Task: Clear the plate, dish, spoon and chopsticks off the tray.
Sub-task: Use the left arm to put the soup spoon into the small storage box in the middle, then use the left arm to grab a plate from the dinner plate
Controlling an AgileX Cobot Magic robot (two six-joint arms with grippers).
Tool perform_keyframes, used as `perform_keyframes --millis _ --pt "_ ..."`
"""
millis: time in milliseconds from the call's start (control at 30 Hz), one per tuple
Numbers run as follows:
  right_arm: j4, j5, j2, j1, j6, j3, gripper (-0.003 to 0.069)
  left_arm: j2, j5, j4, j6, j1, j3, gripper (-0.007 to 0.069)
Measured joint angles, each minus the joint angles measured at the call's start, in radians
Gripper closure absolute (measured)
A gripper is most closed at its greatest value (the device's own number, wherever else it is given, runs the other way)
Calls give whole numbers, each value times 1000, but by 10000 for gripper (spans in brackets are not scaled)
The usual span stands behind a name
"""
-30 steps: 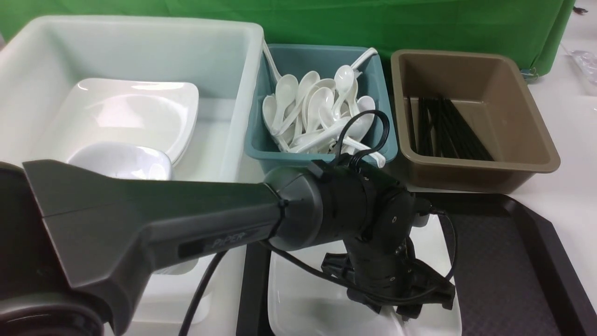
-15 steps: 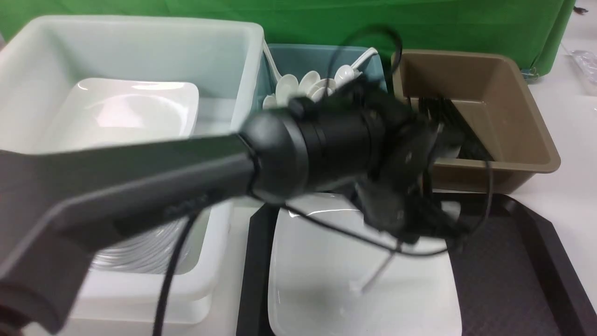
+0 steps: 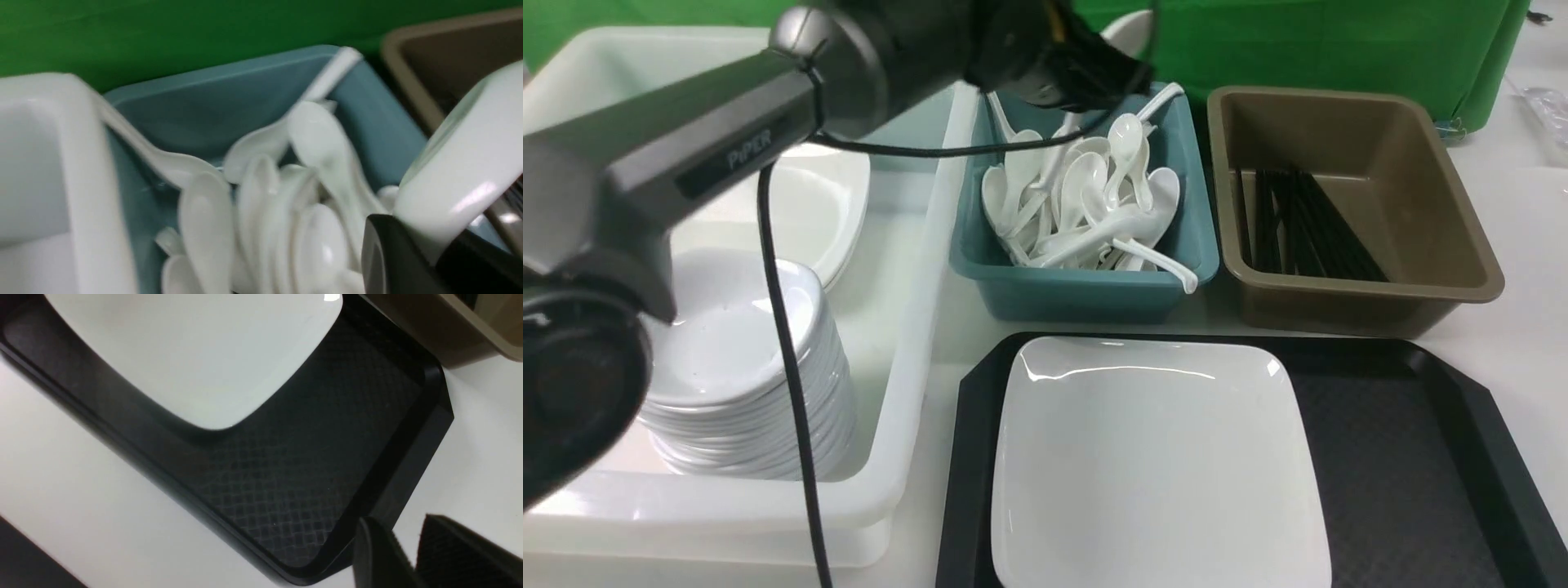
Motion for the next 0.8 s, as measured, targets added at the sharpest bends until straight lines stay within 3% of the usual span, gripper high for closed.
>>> perform_keyframes --millis 133,267,300,467,567,633,700,733,800 --pt "1 -10 0 0 13 0 463 42 -33 -11 7 39 0 508" --pt "1 -16 0 0 15 1 463 59 -41 -15 12 50 0 330" --pt "1 -16 0 0 16 1 463 57 -42 -25 12 47 0 249" --pt "1 -16 0 0 17 1 463 -2 46 -68 49 32 0 92" --pt "1 -16 0 0 17 1 463 -70 174 -81 115 5 0 125" --pt "1 -16 0 0 16 1 463 -125 276 -80 187 -26 9 222" --pt "1 -16 0 0 13 1 463 -207 403 -81 321 -85 56 400" --pt "1 -16 0 0 11 1 463 -260 468 -89 452 -148 120 507" --pt "1 -16 0 0 8 1 463 -304 499 -103 561 -202 171 560"
